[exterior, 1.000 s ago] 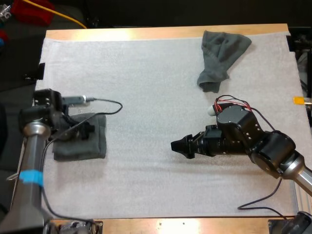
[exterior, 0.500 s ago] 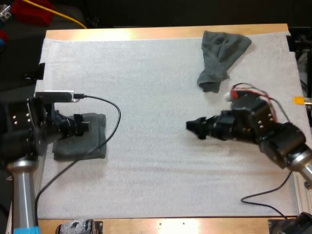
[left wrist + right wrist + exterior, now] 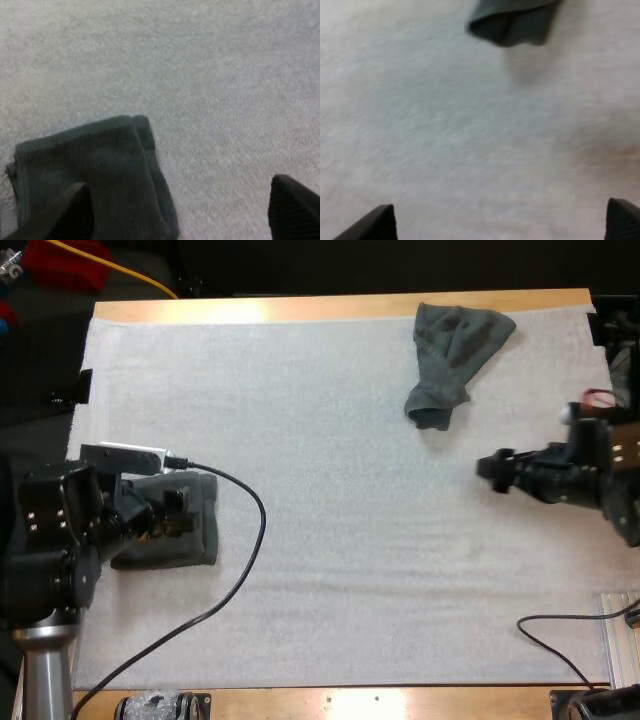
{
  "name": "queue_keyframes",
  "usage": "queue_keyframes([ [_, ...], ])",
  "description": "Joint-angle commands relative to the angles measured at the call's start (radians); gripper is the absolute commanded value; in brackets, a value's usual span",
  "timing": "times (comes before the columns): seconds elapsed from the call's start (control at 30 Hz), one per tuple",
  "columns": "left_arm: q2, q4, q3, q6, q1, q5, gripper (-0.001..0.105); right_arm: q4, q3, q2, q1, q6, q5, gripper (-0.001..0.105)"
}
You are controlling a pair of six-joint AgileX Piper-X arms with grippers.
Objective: Pick towel from pile, fold and stack
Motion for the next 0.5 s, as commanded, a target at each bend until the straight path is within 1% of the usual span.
queue_keyframes([
  [0.0,-0.010,0.010,-0.004,-0.002,-0.006,0.005,0.069,0.029,-0.003,-0.007,-0.027,-0.022,0.006,0.079],
  [0.13,-0.019,0.010,-0.004,0.002,-0.033,0.003,0.069,0.061,-0.003,-0.018,-0.098,-0.030,0.043,0.079],
  [0.27,-0.019,0.010,-0.004,0.017,-0.065,-0.026,0.069,0.073,-0.003,-0.050,-0.151,-0.053,0.084,0.079],
  [0.33,-0.019,0.010,-0.004,0.016,-0.067,-0.034,0.069,0.073,-0.003,-0.069,-0.164,-0.062,0.106,0.079],
  [0.47,-0.026,0.010,-0.004,0.014,-0.067,-0.063,0.069,0.085,-0.003,-0.111,-0.163,-0.116,0.112,0.079],
])
